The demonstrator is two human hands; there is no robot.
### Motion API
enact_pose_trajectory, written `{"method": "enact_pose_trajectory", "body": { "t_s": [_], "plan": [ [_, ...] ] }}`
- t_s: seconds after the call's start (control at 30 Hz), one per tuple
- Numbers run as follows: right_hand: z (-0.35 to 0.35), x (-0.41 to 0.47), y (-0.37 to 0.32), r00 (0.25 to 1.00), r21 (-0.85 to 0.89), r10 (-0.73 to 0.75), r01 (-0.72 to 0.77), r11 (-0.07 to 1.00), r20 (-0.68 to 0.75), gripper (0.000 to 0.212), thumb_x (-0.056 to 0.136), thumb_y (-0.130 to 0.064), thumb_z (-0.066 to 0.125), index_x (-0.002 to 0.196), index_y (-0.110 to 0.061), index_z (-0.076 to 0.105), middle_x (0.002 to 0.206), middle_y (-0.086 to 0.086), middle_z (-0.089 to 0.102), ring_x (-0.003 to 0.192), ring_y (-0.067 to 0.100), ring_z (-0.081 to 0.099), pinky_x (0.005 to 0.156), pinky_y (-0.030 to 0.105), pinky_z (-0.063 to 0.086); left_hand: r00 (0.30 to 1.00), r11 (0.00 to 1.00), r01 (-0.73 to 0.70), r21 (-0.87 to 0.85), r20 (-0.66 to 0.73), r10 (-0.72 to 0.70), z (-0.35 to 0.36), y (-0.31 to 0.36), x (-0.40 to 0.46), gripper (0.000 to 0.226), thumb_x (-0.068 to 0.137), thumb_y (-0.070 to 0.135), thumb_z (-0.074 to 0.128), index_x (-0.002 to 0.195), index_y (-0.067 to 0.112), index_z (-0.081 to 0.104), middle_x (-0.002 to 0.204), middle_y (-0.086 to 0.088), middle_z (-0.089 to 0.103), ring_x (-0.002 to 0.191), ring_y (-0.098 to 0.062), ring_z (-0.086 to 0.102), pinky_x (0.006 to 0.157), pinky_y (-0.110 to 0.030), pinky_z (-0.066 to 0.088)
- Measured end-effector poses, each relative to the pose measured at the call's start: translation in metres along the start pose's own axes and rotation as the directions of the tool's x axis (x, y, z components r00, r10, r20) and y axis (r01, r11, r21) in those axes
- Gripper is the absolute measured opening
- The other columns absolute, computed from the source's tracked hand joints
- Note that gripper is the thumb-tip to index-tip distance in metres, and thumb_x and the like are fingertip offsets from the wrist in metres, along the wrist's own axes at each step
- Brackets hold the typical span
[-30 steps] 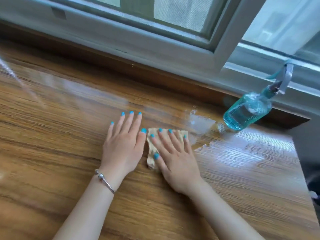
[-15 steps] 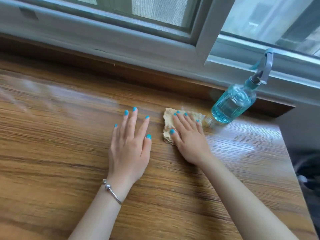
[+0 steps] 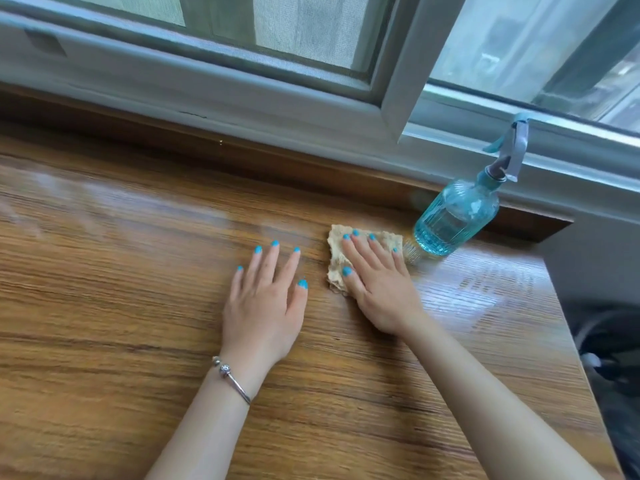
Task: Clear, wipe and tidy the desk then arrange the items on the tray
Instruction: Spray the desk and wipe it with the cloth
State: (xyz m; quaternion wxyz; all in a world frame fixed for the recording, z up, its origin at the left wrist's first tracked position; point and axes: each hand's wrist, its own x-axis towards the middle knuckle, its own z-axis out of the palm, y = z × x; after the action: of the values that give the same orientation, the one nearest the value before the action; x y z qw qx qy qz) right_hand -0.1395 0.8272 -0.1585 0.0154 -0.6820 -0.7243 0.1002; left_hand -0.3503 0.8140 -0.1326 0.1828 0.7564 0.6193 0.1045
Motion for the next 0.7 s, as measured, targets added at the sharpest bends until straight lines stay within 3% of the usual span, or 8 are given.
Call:
{"method": "enact_pose_trajectory", "body": {
  "t_s": [0.07, 0.2, 0.4, 0.47, 0.57, 0.7],
  "plan": [
    [-0.009, 0.017, 0.006, 1.000, -0.040, -0.027, 0.027, 0.999, 0.003, 0.054, 0.099, -0.053, 0.014, 0.152, -0.047, -0.001, 0.163, -0.016, 0.003, 0.150, 0.012, 0.000, 0.118, 0.040, 0.002, 1.000, 0.999, -0.008, 0.037, 0.016, 0.007, -0.002, -0.010, 0.006, 0.055, 0.099, 0.050, 0.019, 0.152, 0.042, 0.006, 0.162, 0.010, -0.003, 0.148, -0.011, -0.009, 0.119, -0.036, -0.003],
    [-0.021, 0.060, 0.018, 0.996, -0.150, -0.087, 0.085, 0.985, -0.005, 0.055, 0.102, -0.051, 0.018, 0.154, -0.040, 0.006, 0.164, -0.010, 0.008, 0.150, 0.013, 0.002, 0.118, 0.037, -0.001, 0.999, 0.998, -0.025, 0.064, -0.021, 0.026, -0.009, -0.037, 0.006, 0.056, 0.097, 0.051, 0.018, 0.152, 0.042, 0.011, 0.161, 0.012, 0.002, 0.148, -0.009, -0.008, 0.119, -0.035, -0.004],
    [-0.010, 0.040, 0.000, 1.000, 0.015, 0.000, 0.000, 1.000, 0.025, 0.055, 0.102, -0.050, 0.022, 0.153, -0.044, 0.004, 0.164, -0.011, -0.001, 0.150, 0.011, -0.007, 0.119, 0.037, -0.008, 0.996, 0.997, 0.072, -0.016, -0.051, -0.072, -0.012, -0.053, -0.010, 0.052, 0.100, 0.044, 0.026, 0.151, 0.038, 0.021, 0.161, 0.010, 0.011, 0.148, -0.009, 0.000, 0.118, -0.035, 0.000],
    [0.006, -0.007, -0.018, 0.994, 0.027, -0.106, 0.106, 0.994, -0.005, 0.056, 0.099, -0.056, 0.017, 0.152, -0.047, 0.003, 0.163, -0.015, -0.001, 0.149, 0.009, -0.008, 0.115, 0.032, -0.015, 0.997, 0.996, 0.074, -0.057, -0.012, -0.075, -0.014, -0.051, -0.021, 0.052, 0.100, 0.044, 0.025, 0.152, 0.039, 0.019, 0.161, 0.011, 0.008, 0.148, -0.008, -0.002, 0.118, -0.034, -0.001],
    [0.004, -0.023, -0.016, 0.982, 0.047, -0.174, 0.171, 0.984, 0.067, 0.057, 0.095, -0.065, 0.008, 0.150, -0.052, 0.002, 0.162, -0.020, -0.001, 0.146, 0.001, -0.013, 0.112, 0.026, -0.021, 0.999, 1.000, -0.012, -0.002, 0.046, 0.012, -0.018, -0.050, -0.037, 0.053, 0.100, 0.046, 0.021, 0.152, 0.041, 0.010, 0.161, 0.014, 0.000, 0.147, -0.005, -0.009, 0.118, -0.031, -0.005],
    [-0.013, 0.038, -0.020, 0.986, 0.026, 0.163, -0.163, 0.986, 0.016, 0.053, 0.101, -0.051, 0.020, 0.153, -0.046, 0.009, 0.164, -0.010, 0.001, 0.150, 0.013, -0.006, 0.120, 0.045, -0.006, 0.997, 0.997, -0.074, 0.017, 0.014, 0.073, -0.031, -0.066, -0.055, 0.053, 0.100, 0.047, 0.020, 0.152, 0.042, 0.009, 0.161, 0.014, -0.001, 0.147, -0.005, -0.011, 0.118, -0.030, -0.006]
  ]
}}
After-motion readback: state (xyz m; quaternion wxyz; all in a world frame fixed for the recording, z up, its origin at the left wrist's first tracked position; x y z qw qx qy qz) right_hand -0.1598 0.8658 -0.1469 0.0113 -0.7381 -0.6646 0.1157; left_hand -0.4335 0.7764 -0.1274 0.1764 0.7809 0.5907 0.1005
